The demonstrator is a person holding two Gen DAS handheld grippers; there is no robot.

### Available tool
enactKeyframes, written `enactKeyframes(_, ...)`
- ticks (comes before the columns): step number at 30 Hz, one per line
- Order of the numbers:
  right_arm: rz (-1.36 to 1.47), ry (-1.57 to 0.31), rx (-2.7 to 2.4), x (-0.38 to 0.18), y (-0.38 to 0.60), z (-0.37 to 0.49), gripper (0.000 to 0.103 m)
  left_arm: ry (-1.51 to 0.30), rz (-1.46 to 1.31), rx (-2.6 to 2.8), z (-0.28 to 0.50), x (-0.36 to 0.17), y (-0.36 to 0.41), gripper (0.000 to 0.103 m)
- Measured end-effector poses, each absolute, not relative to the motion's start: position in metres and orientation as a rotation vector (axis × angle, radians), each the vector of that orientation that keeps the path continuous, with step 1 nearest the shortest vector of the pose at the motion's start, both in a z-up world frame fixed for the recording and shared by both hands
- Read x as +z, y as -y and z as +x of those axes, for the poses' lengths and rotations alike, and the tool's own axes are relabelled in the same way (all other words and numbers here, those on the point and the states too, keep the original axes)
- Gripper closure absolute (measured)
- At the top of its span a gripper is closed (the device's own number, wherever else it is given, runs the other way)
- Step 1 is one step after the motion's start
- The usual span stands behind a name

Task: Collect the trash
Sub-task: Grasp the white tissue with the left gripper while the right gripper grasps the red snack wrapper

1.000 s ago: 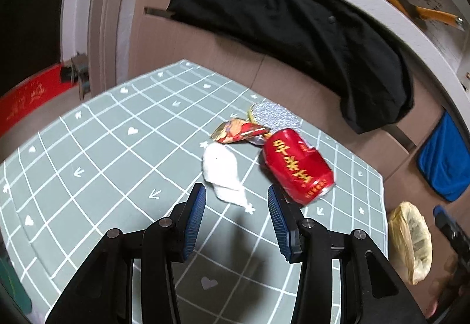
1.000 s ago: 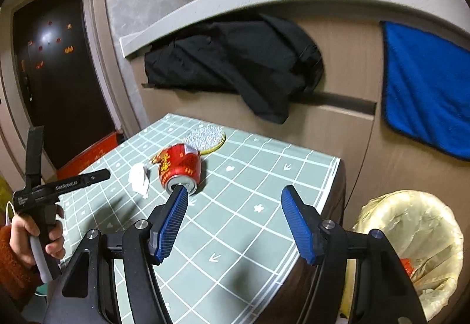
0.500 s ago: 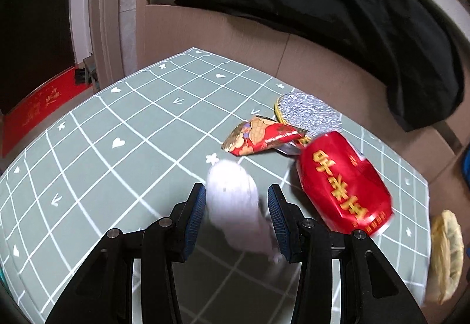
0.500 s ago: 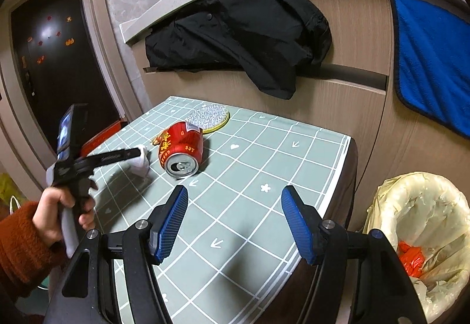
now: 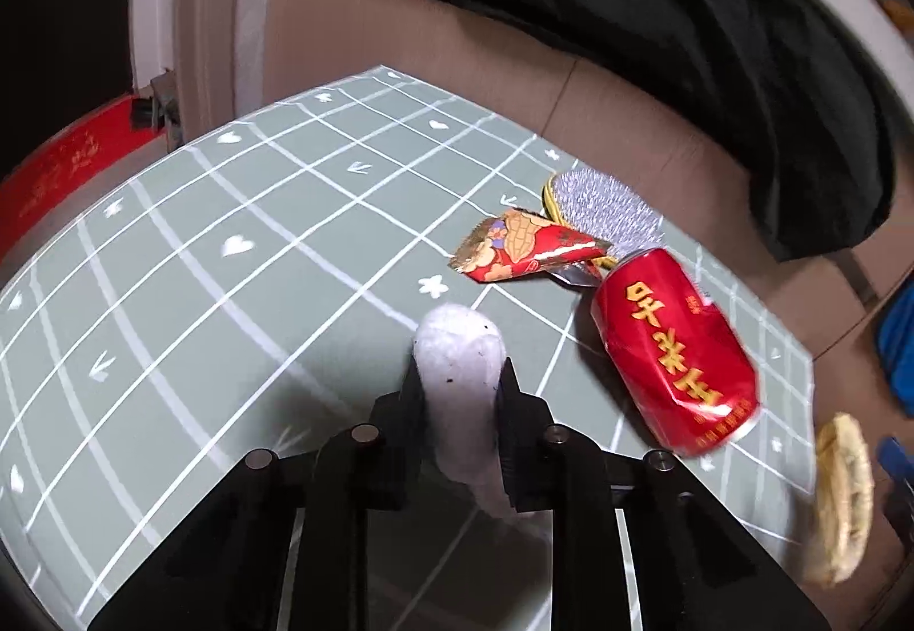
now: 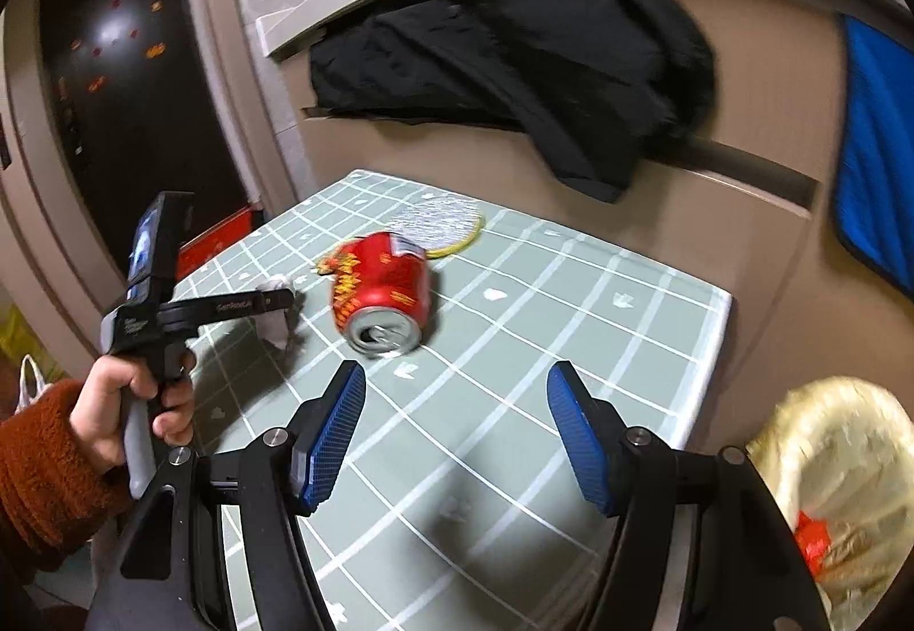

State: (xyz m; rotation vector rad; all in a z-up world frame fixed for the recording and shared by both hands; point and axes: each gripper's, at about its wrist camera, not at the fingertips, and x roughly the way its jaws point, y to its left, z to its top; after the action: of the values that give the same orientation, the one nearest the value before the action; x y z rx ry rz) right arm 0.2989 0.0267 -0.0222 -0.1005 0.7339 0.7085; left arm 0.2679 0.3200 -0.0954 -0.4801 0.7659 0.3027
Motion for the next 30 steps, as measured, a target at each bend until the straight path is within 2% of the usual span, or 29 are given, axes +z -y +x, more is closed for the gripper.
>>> enactKeyframes(7, -0.172, -0.75, 0.771, -0.019, -0.091, 0.327, 0.04, -0.71, -0.48, 0.287, 0.203, -0.084, -0.321, 0.081)
enactKeyframes(15, -0.322, -0.781, 0.772, -0.039, -0.179, 0.37, 0.042, -0.688, -0.534, 0.248, 0.171, -0.082, -0.347, 0.081)
enactKeyframes(19, -0.327, -0.84, 0.77, -0.05, -0.209, 0.403, 0.053, -0.667, -0.522, 0.247, 0.164, -0.078, -0.358, 0.081)
enactKeyframes(21, -0.374, -0.868, 0.755, -0.06, -0.225, 0.422, 0.066, -0.663, -0.524, 0.236, 0.163, -0.077, -0.362, 0.081)
enactKeyframes(24, -0.384, -0.916, 0.746, -0.073, -0.233, 0.445, 0.07, -0.658, -0.527, 0.229, 0.16, -0.076, -0.369, 0.081)
enactKeyframes(30, -0.318, -1.01, 0.734, -0.09, -0.229, 0.487, 0.07, -0.671, -0.545, 0.245, 0.161, -0.08, -0.379, 0.081)
